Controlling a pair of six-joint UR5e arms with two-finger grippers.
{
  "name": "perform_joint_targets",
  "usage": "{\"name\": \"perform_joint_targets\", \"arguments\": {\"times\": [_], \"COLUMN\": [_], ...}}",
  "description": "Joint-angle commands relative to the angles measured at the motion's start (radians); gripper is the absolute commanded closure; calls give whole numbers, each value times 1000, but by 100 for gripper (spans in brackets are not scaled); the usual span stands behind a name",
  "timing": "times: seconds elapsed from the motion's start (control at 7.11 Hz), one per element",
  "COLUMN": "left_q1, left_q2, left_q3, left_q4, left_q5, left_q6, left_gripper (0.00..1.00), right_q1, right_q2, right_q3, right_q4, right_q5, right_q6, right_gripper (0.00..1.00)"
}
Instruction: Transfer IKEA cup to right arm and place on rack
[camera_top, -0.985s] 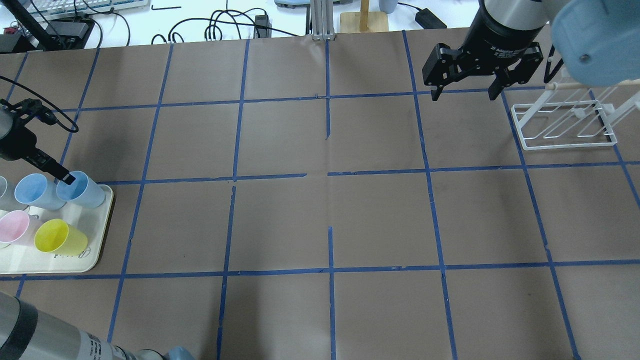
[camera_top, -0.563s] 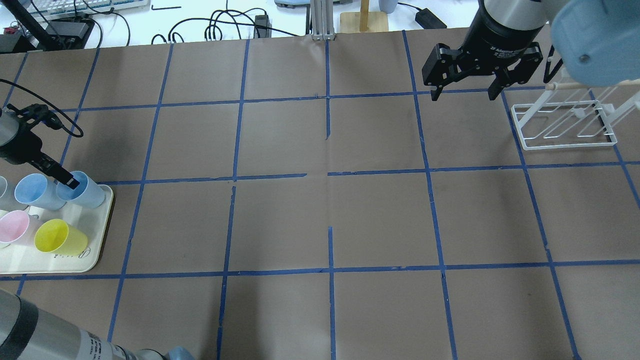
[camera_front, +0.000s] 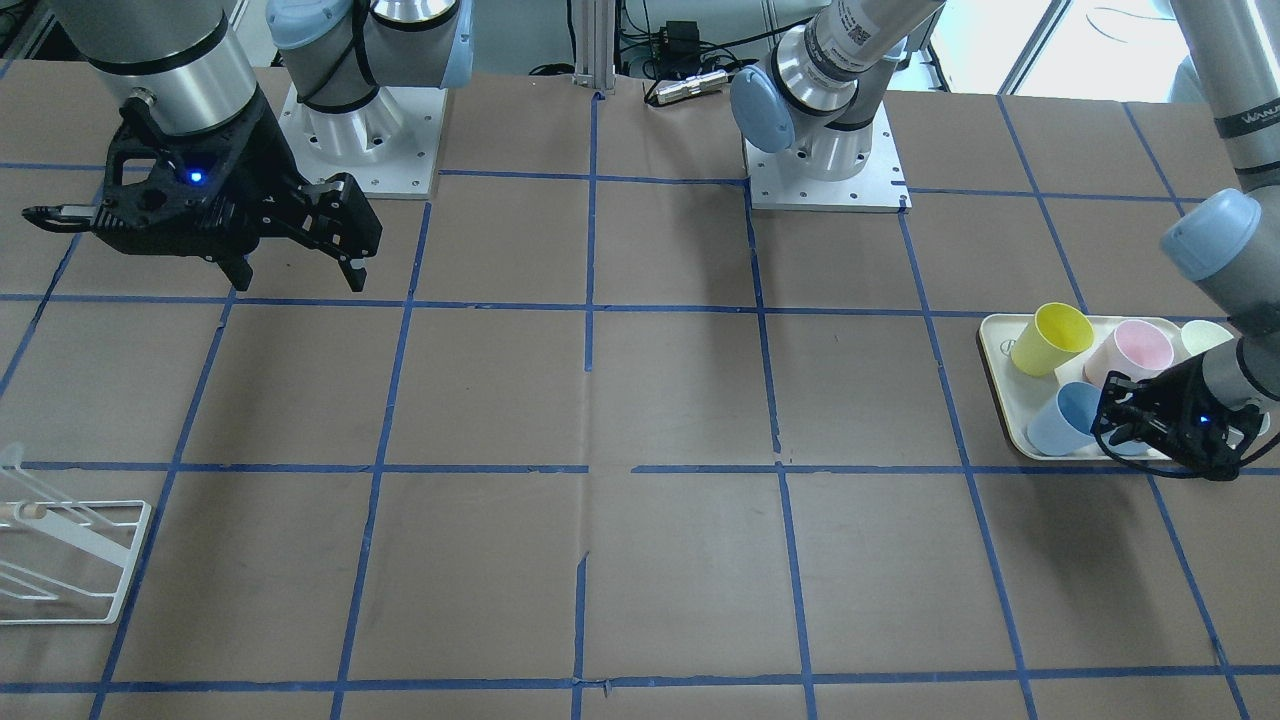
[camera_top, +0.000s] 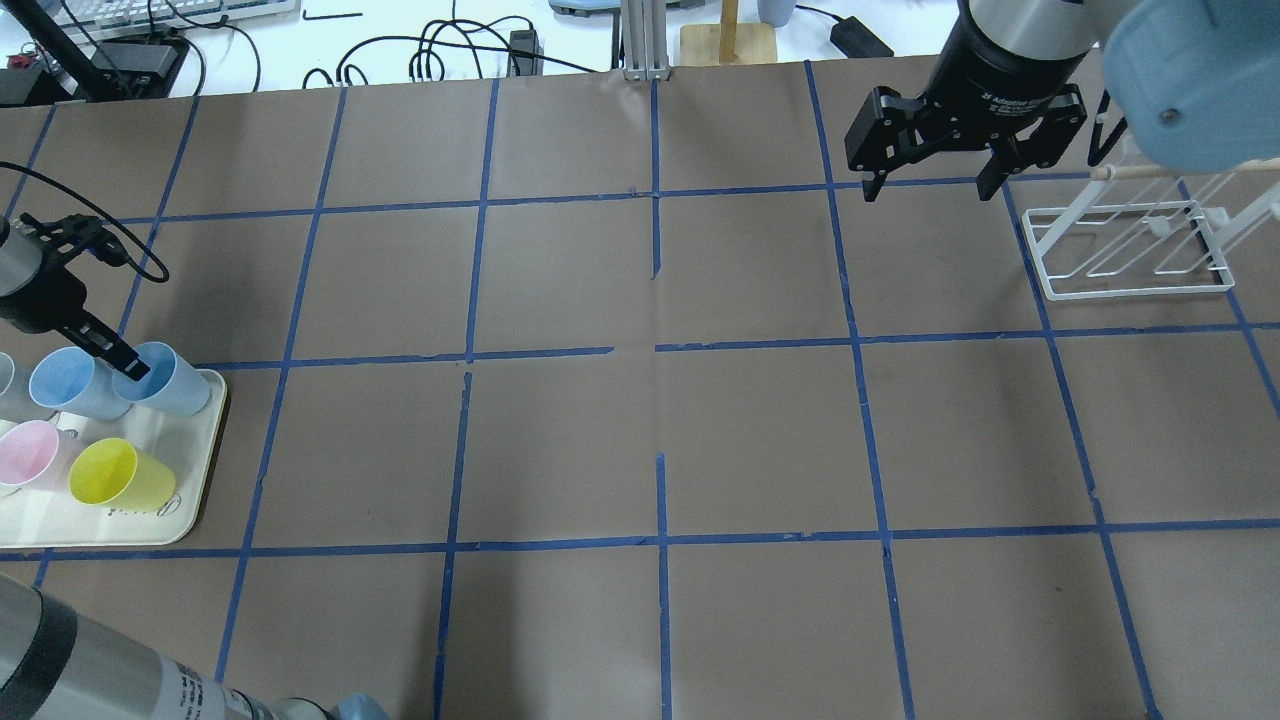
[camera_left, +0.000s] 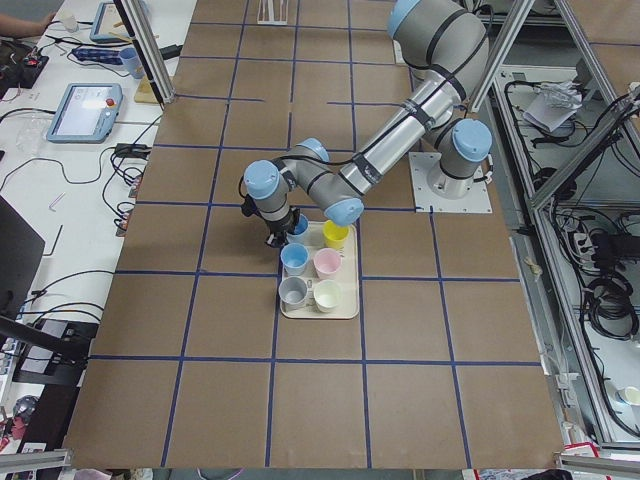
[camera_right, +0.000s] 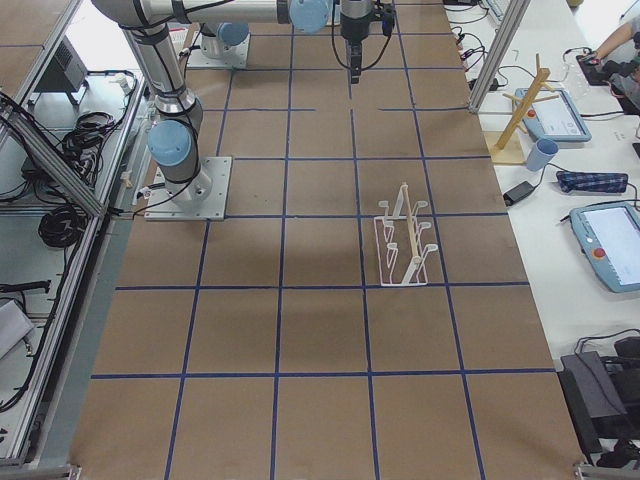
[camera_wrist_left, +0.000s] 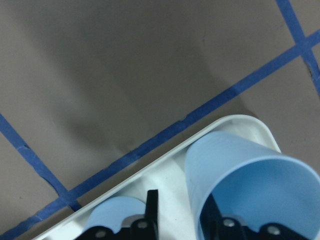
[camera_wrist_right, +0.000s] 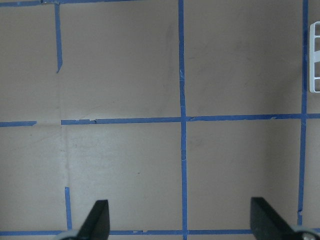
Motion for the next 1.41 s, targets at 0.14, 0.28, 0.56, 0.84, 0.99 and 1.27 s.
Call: {"name": "perform_joint_targets", "arguments": {"times": [0.14,0.28,0.56,0.84,0.99,1.27], "left_q1": [-9,-9,-12,-119,-188,-321], "left_q2": [25,40,71,77,89,112], "left_q3": [15,31,130,230,239,239], "left_q4": [-77,-113,-280,-397,-422,-501], "left_q5": [0,-9,-139,-309,-416,-709], "left_q6": [-4,-6,-26,-262,-397,-667], "left_gripper": [100,100,100,100,100,100], "right_q1": [1,0,0,1,1,0], "right_q2": [0,0,0,0,0,0], "right_q3": [0,0,-1,0,0,0], "right_q4": [0,0,0,0,0,0], "right_q5": [0,0,0,0,0,0], "right_q6": [-1,0,0,0,-1,-1], "right_gripper": [0,0,0,0,0,0]}}
